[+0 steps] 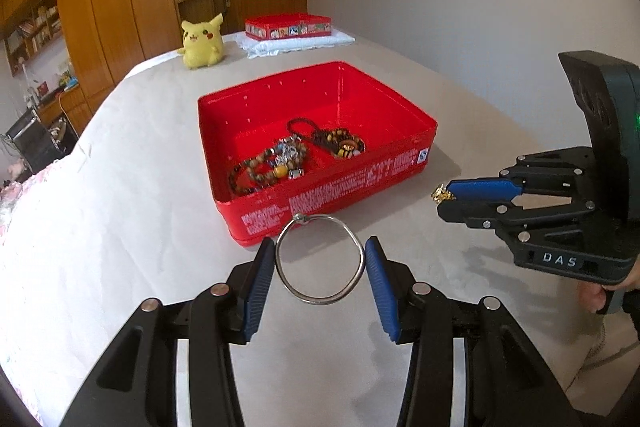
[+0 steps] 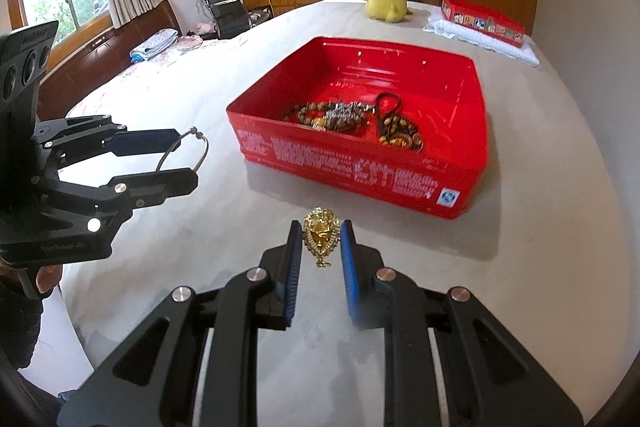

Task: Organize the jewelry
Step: 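Lower the bangle into the red box with left tool while right tool lowers the gold pendant there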

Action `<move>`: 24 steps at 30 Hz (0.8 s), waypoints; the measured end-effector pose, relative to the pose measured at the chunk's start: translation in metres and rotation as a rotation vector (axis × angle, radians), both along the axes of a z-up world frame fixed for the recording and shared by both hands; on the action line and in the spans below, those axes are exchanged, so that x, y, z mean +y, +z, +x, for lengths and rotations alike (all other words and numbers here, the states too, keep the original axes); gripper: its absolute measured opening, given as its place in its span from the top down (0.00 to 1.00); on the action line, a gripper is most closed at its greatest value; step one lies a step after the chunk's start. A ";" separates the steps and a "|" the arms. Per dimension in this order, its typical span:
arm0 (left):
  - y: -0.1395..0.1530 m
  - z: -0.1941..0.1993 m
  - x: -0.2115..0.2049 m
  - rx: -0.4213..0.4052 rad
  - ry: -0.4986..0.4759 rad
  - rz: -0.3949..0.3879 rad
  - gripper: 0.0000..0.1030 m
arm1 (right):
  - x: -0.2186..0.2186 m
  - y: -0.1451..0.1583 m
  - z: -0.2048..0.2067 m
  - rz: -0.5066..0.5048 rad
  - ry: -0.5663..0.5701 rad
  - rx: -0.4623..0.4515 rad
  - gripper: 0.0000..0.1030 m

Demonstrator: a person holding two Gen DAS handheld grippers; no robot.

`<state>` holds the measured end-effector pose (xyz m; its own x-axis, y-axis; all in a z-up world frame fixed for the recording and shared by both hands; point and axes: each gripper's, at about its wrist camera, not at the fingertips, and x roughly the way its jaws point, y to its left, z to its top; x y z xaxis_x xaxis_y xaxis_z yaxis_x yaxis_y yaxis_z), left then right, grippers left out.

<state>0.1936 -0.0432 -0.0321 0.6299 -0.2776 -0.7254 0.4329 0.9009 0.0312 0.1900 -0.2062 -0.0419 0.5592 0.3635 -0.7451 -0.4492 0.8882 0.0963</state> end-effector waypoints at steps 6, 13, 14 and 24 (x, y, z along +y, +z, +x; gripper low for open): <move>0.012 0.005 0.001 -0.026 -0.008 0.003 0.55 | -0.001 0.017 0.007 -0.013 0.001 -0.029 0.83; 0.025 0.022 -0.002 -0.048 -0.015 0.015 0.55 | 0.000 0.036 0.022 -0.031 0.010 -0.062 0.83; 0.027 0.025 -0.002 -0.048 -0.017 0.013 0.55 | 0.001 0.038 0.024 -0.034 0.011 -0.066 0.83; 0.044 0.065 -0.006 -0.064 -0.029 0.024 0.55 | 0.004 0.052 0.066 -0.047 0.014 -0.067 0.83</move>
